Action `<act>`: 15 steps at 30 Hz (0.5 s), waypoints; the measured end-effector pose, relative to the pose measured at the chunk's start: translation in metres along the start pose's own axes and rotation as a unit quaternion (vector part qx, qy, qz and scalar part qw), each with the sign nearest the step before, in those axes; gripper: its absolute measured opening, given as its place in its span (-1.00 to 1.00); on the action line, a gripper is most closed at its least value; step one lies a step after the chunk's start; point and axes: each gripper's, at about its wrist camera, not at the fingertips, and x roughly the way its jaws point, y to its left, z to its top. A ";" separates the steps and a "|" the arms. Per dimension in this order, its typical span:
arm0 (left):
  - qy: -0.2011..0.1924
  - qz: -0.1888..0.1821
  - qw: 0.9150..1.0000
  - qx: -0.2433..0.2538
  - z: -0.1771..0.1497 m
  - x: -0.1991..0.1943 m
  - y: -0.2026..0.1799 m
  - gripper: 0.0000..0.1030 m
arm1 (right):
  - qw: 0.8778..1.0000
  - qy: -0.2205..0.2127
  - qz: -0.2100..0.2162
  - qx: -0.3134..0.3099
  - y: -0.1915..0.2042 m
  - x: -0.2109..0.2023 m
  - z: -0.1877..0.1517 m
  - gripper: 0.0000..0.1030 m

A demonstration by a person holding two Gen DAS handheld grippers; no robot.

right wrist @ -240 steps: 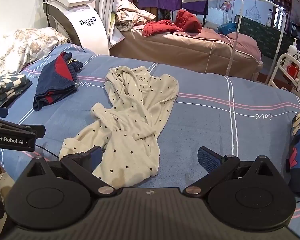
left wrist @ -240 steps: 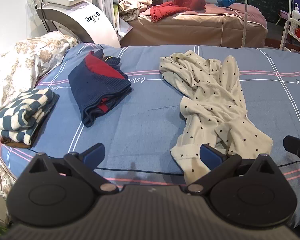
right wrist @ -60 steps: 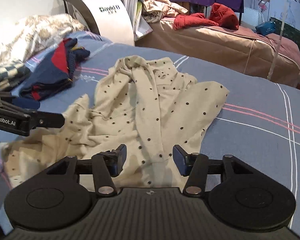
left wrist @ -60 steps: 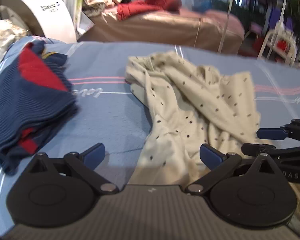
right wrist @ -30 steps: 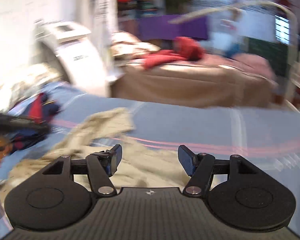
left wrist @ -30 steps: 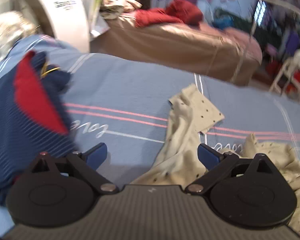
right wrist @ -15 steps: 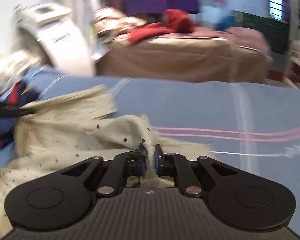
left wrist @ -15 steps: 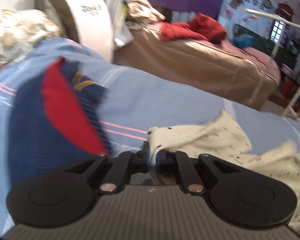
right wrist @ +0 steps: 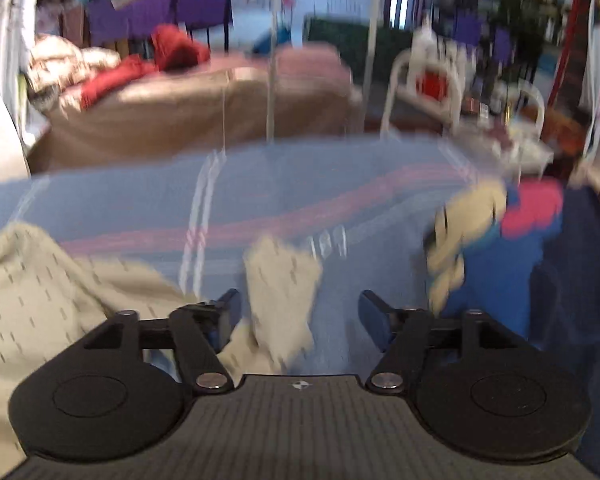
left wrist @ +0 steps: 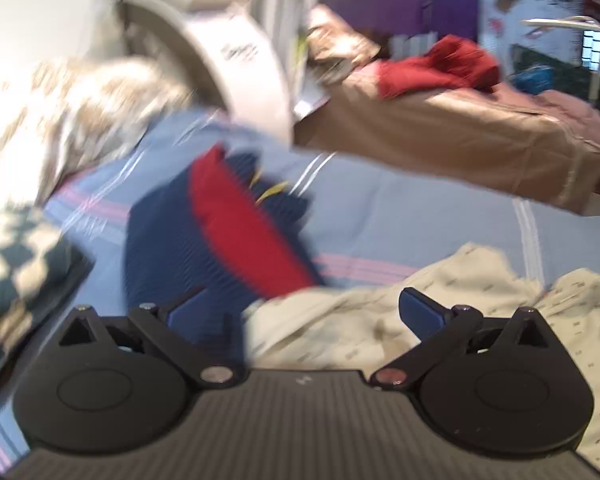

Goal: Fold small clothes

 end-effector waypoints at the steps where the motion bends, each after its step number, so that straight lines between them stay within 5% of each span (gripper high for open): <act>1: -0.013 -0.008 1.000 0.024 0.006 -0.007 -0.019 0.99 | 0.999 -0.023 0.029 -0.009 0.010 -0.001 0.008 1.00; 2: -0.018 -0.027 0.998 0.048 0.010 -0.007 -0.036 0.99 | 0.997 -0.033 0.073 -0.024 0.023 0.003 0.018 1.00; 3: -0.014 -0.056 0.996 0.073 0.013 -0.005 -0.050 0.99 | 0.997 -0.033 0.073 -0.024 0.023 0.003 0.018 1.00; 4: 0.000 -0.094 0.990 0.102 0.014 0.000 -0.069 0.98 | 0.984 -0.010 0.168 -0.051 0.052 0.022 0.034 1.00; 6: 0.025 -0.131 0.978 0.163 0.008 0.011 -0.107 0.90 | 0.962 0.008 0.258 -0.086 0.085 0.050 0.046 1.00; 9: 0.027 -0.111 0.959 0.258 -0.015 0.033 -0.157 0.74 | 0.938 0.038 0.278 -0.205 0.141 0.090 0.044 1.00; 11: 0.057 -0.117 0.948 0.292 -0.030 0.056 -0.177 0.30 | 0.934 0.048 0.264 -0.236 0.156 0.103 0.040 1.00; 12: 0.075 -0.115 0.947 0.291 -0.037 0.066 -0.181 0.14 | 0.923 0.090 0.274 -0.256 0.173 0.128 0.033 1.00; 15: 0.082 -0.144 0.958 0.232 -0.034 0.078 -0.168 -0.60 | 0.900 0.152 0.335 -0.232 0.178 0.146 0.023 0.35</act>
